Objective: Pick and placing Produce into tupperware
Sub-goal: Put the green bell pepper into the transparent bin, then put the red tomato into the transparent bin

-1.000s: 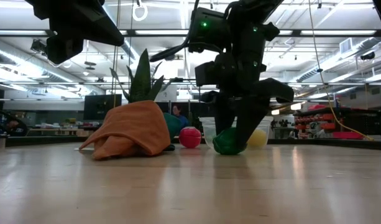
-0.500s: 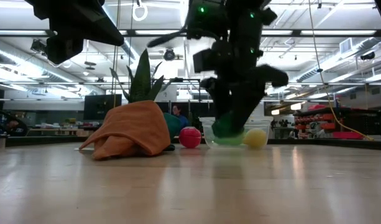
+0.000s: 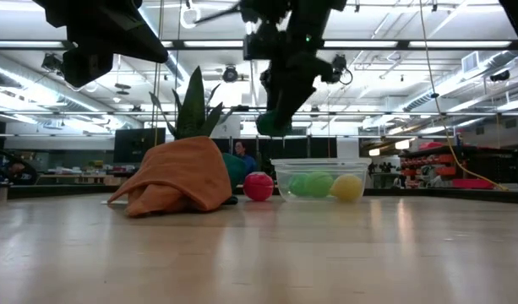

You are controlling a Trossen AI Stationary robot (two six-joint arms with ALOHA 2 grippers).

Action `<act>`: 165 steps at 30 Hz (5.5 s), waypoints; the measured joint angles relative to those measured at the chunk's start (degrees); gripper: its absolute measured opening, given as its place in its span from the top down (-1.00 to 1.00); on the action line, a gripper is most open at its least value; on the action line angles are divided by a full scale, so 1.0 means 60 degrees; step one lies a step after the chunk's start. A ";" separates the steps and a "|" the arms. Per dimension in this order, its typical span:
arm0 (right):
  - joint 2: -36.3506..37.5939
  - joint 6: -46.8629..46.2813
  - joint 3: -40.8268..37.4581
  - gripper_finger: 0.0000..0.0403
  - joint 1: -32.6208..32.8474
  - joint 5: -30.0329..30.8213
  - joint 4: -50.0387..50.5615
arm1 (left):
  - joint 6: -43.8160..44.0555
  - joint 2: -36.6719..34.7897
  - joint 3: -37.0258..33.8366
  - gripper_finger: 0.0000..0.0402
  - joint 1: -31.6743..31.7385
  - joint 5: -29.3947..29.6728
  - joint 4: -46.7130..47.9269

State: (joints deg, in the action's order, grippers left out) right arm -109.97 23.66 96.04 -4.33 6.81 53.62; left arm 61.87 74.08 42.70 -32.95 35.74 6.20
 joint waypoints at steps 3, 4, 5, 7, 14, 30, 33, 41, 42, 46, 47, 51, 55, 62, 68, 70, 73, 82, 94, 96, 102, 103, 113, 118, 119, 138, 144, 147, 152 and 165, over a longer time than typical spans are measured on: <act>0.0001 -0.0082 0.0121 0.07 -0.0562 0.0213 0.0209 | 0.0004 0.0000 0.0000 0.93 -0.0002 -0.0002 0.0000; 0.0000 -0.0171 0.0139 0.07 -0.0752 0.0240 0.0244 | 0.0000 0.0000 0.0000 0.92 0.0000 -0.0002 0.0000; 0.0001 -0.0268 0.0140 0.07 -0.0945 0.0236 0.0317 | 0.0004 0.0000 0.0000 0.91 -0.0004 -0.0002 0.0004; 0.0000 -0.0528 0.0137 0.07 -0.1325 0.0236 0.0627 | 0.0011 0.0000 0.0000 0.89 0.0000 0.0001 0.0000; 0.0001 -0.1212 0.0137 0.07 -0.2307 0.0228 0.1823 | 0.0011 0.0000 0.0000 0.91 0.0000 -0.0002 0.0000; 0.0000 -0.2768 -0.0671 0.07 -0.3032 -0.1447 0.2496 | 0.0004 0.0000 0.0000 0.88 0.0000 0.0001 0.0004; 0.0000 -0.2794 -0.1116 0.07 -0.2992 -0.1447 0.2343 | 0.0002 0.0000 0.0000 0.91 0.0000 -0.0002 0.0004; -0.0004 -0.3014 -0.2023 0.07 -0.2985 -0.1447 0.1846 | 0.0000 0.0000 0.0000 0.93 0.0000 0.0001 0.0004; -0.0004 -0.3016 -0.2079 0.07 -0.2985 -0.1447 0.1773 | 0.0000 0.0000 0.0000 0.92 0.0000 -0.0002 0.0004; -0.0004 -0.3023 -0.2126 0.03 -0.2966 -0.1429 0.1613 | 0.0007 0.0000 0.0000 0.88 -0.0001 -0.0001 0.0004; -0.0004 -0.3023 -0.2126 0.02 -0.2963 -0.1417 0.1569 | 0.0007 0.0000 0.0000 0.88 0.0000 0.0001 0.0004; -0.0004 -0.3022 -0.2126 -0.08 -0.2938 -0.1387 0.1517 | 0.0011 0.0000 0.0000 0.90 0.0000 0.0000 0.0002; -0.0004 -0.2968 -0.2126 -0.17 -0.2938 -0.1354 0.1534 | 0.0013 0.0000 0.0000 0.93 -0.0001 -0.0001 0.0001; -0.0004 -0.2821 -0.1595 -0.26 -0.2941 -0.1348 0.1887 | 0.0018 0.0000 0.0000 0.90 -0.0002 -0.0002 0.0002; -0.0004 -0.2666 -0.0437 -0.26 -0.2941 -0.1151 0.2735 | 0.0022 0.0000 0.0000 0.87 0.0000 -0.0002 0.0004; -0.0004 -0.2655 0.0011 -0.25 -0.2941 -0.1058 0.2982 | 0.0030 0.0000 0.0000 0.87 -0.0001 -0.0002 0.0001; -0.0004 -0.2658 0.0733 -0.25 -0.2937 -0.1053 0.3235 | 0.0061 0.0000 0.0000 0.89 -0.0003 -0.0002 0.0000; 0.0000 -0.2757 0.2679 -0.24 -0.2260 -0.1286 0.3581 | 0.0087 0.0000 0.0000 0.90 -0.0179 -0.0006 -0.0004; 0.0051 -0.3544 0.2847 -0.23 -0.0803 -0.1345 0.1561 | 0.0076 0.0000 0.0000 0.86 -0.0175 -0.0009 0.0004; 0.0051 -0.3739 0.2847 -0.23 -0.0595 -0.1345 0.1375 | 0.0076 0.0000 0.0002 0.88 -0.0175 -0.0009 0.0002; 0.0057 -0.4025 0.2581 -0.23 -0.0070 -0.1166 0.0813 | 0.0059 0.0000 0.0003 0.91 -0.0175 -0.0009 0.0014; 0.0054 -0.4078 0.2515 -0.23 -0.0019 -0.1135 0.0814 | 0.0058 0.0000 0.0004 0.90 -0.0175 -0.0009 0.0023; 0.0054 -0.4073 0.1390 -0.22 0.0130 -0.1040 0.0423 | -0.0148 0.0000 0.0004 0.90 -0.0175 -0.0006 0.0373; 0.0051 -0.3281 0.0533 -0.22 -0.0164 -0.1035 -0.0421 | -0.0175 0.0000 0.0004 0.94 -0.0175 -0.0006 0.0386; 0.0051 -0.3016 0.0402 -0.22 -0.0220 -0.1025 -0.0614 | -0.0171 0.0000 0.0004 0.94 -0.0175 -0.0009 0.0386; 0.0028 -0.1361 -0.0796 -0.49 -0.1349 -0.0764 -0.2436 | 0.0073 0.0003 0.0004 0.94 -0.0164 -0.0006 0.0382; -0.0141 -0.1074 -0.0778 -0.54 -0.1393 -0.0638 -0.2768 | 0.0080 0.0000 0.0004 0.89 -0.0164 0.0042 0.0383; -0.0306 -0.1082 -0.0797 -0.53 -0.1499 -0.0594 -0.2727 | 0.0084 0.0000 0.0004 0.89 -0.0164 0.0052 0.0380; -0.0553 -0.1141 -0.0738 -0.52 -0.1625 -0.0611 -0.2824 | 0.0087 0.0004 0.0004 0.93 -0.0164 0.0060 0.0382; -0.1108 -0.1180 -0.0628 -0.54 -0.1637 -0.0703 -0.2811 | 0.0148 0.0001 0.0004 0.88 -0.0164 0.0069 0.0454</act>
State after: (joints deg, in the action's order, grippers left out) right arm -116.62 16.58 92.27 -14.15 2.59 36.75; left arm 62.76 74.09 42.72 -33.93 36.15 8.92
